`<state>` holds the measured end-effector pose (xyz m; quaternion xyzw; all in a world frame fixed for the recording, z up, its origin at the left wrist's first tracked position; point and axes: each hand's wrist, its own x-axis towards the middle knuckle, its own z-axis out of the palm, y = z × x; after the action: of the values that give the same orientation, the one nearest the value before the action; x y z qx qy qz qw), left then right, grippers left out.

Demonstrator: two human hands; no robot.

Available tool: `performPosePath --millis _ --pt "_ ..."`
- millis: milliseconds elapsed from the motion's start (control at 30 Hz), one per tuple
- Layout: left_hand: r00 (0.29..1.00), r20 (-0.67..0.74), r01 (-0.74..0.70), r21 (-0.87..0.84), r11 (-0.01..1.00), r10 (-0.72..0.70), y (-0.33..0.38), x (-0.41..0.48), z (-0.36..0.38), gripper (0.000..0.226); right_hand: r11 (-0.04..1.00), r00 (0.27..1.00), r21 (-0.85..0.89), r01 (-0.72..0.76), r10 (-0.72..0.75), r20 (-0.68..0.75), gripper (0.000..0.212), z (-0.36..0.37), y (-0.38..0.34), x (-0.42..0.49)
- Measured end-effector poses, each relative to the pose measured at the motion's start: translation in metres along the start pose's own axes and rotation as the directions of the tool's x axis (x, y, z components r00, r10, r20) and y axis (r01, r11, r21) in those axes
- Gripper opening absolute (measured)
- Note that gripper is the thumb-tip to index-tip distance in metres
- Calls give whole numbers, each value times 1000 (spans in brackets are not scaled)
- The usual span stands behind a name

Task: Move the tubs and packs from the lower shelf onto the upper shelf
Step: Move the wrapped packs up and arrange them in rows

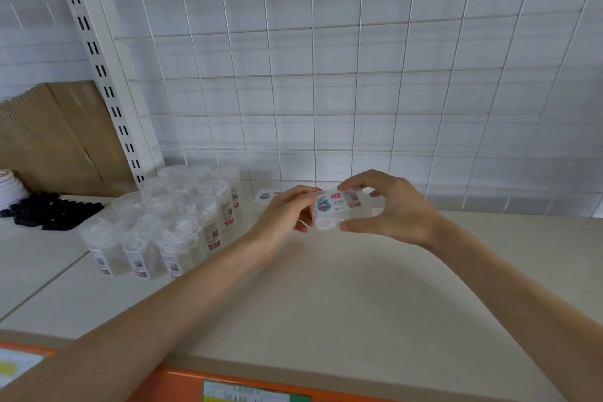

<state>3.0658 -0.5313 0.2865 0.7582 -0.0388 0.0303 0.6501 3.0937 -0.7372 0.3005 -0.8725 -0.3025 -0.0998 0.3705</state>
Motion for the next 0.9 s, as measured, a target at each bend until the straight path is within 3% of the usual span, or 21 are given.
performPosePath --millis 100,167,233,333,433,533,700,900 --pt "994 -50 -82 225 971 96 -5 0 -2 23 995 999 -98 -31 29 -22 52 1 1 0" --pt "946 -80 -227 533 815 315 -10 1 -8 20 982 994 -161 -102 95 -48 51 3 6 -1" --pt "893 -67 -261 729 633 445 -11 2 -15 22 957 984 -227 -179 168 -68 52 6 13 -2" --pt "927 7 -182 884 431 376 -13 7 -22 38 933 970 -265 -244 237 -58 56 13 27 -3" --pt "962 26 -113 944 309 271 -19 6 -21 49 938 968 -247 -245 252 -4 63 20 32 -5" --pt "980 19 -71 964 256 200 -22 5 -20 53 936 987 -314 -156 158 -18 61 20 27 -5" --pt "989 42 -79 962 261 143 -23 4 -20 58 926 1000 -377 -16 20 5 37 19 20 -5" --pt "990 65 -91 972 216 124 -26 7 -24 58 892 984 -451 25 56 166 67 33 20 -1"
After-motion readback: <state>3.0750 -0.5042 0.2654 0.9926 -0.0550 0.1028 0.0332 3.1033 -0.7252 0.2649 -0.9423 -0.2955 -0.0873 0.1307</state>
